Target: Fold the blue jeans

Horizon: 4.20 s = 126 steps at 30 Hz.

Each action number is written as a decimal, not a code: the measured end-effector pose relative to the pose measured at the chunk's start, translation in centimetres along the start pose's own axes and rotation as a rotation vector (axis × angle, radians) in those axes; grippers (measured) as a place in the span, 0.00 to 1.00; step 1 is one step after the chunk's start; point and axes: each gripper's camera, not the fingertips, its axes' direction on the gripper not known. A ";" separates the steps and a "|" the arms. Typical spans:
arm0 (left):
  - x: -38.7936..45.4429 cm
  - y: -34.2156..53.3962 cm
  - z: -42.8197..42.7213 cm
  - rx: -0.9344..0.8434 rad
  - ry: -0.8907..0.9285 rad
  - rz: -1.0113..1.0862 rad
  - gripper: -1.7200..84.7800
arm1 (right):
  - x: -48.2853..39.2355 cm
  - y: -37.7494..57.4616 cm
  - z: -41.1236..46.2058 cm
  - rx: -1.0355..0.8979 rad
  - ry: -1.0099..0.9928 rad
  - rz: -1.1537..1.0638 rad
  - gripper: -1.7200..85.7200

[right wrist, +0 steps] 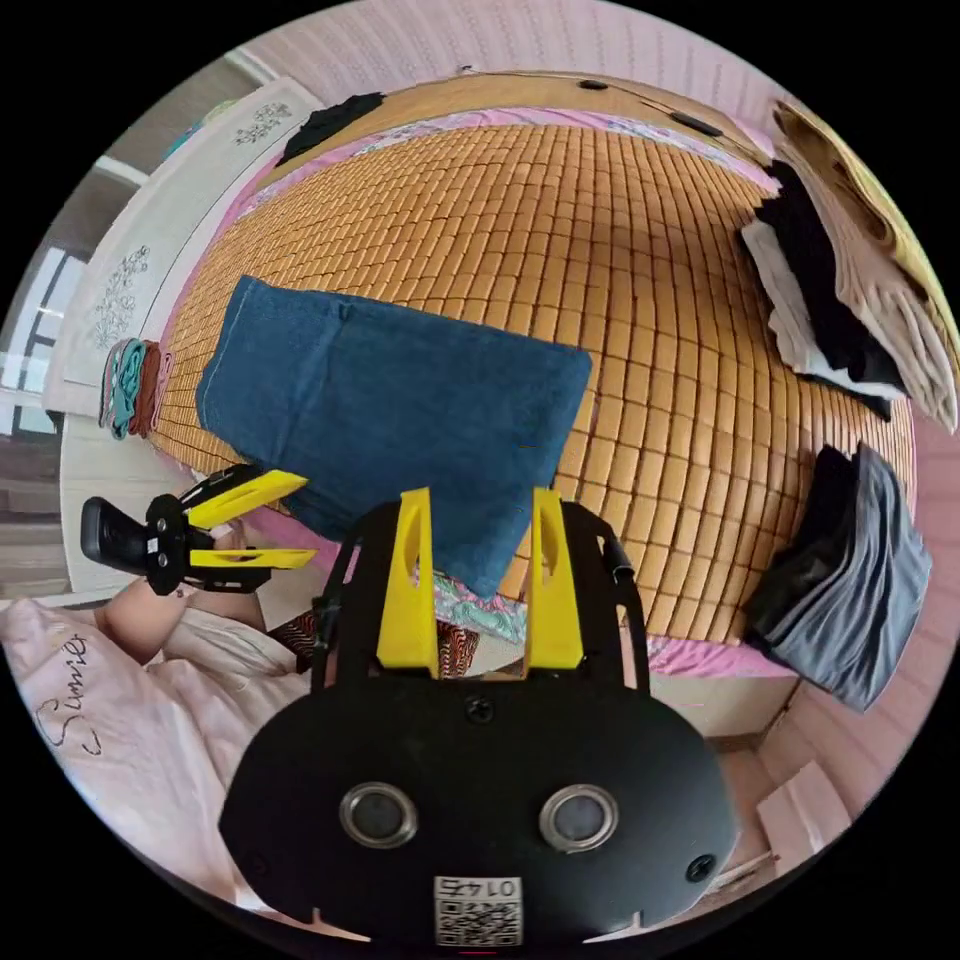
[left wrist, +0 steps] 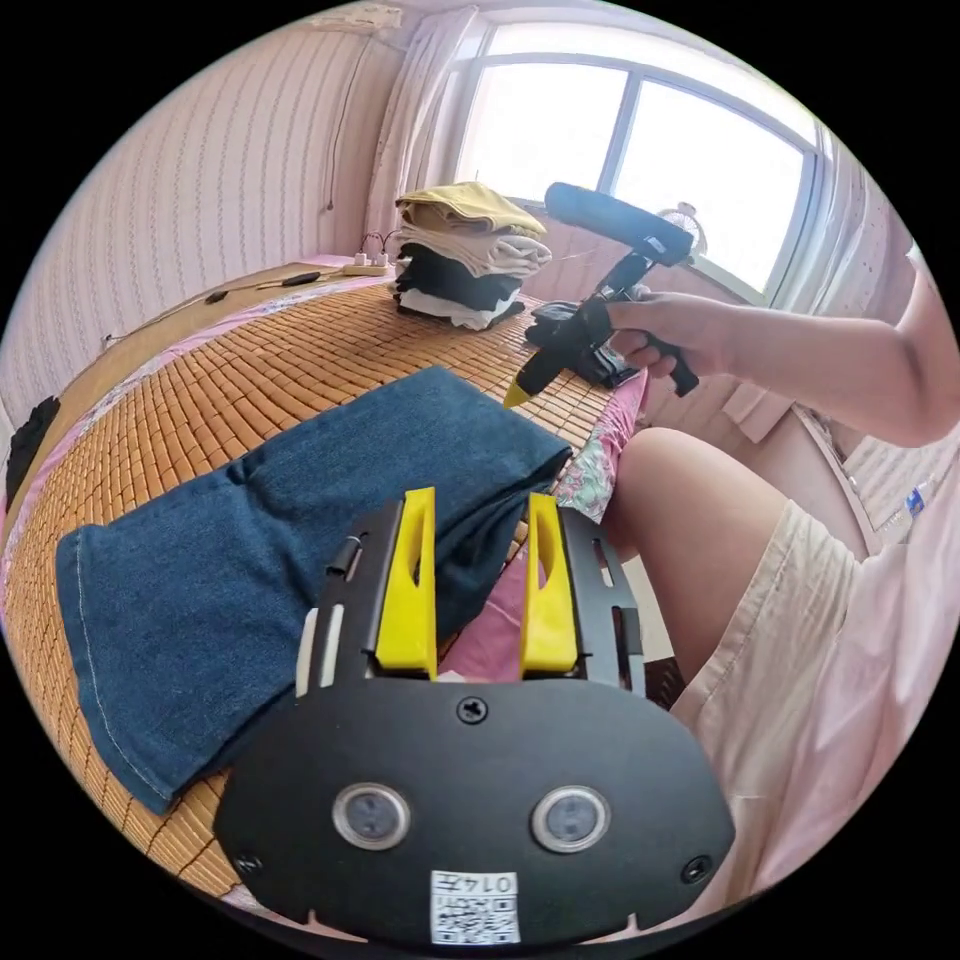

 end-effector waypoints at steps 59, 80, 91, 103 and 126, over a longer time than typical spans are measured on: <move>1.3 4.0 -16.3 0.318 0.280 -0.169 0.07 | 25.1 28.8 -5.1 0.629 -0.782 -0.052 0.04; -19.0 13.5 -16.2 -0.126 -0.144 -0.509 0.18 | 15.6 27.8 9.2 0.244 -0.434 0.335 0.23; -24.2 19.6 -16.2 -0.182 0.111 -0.706 0.16 | 9.9 25.1 10.8 0.175 -0.440 0.306 0.14; -22.9 32.8 -26.5 0.260 0.128 -1.033 0.08 | -10.8 20.7 -5.5 0.397 -0.211 -0.483 0.05; -24.4 55.3 -68.3 1.174 -1.119 -1.409 0.10 | -76.5 2.4 -14.8 0.491 -0.117 -1.153 0.04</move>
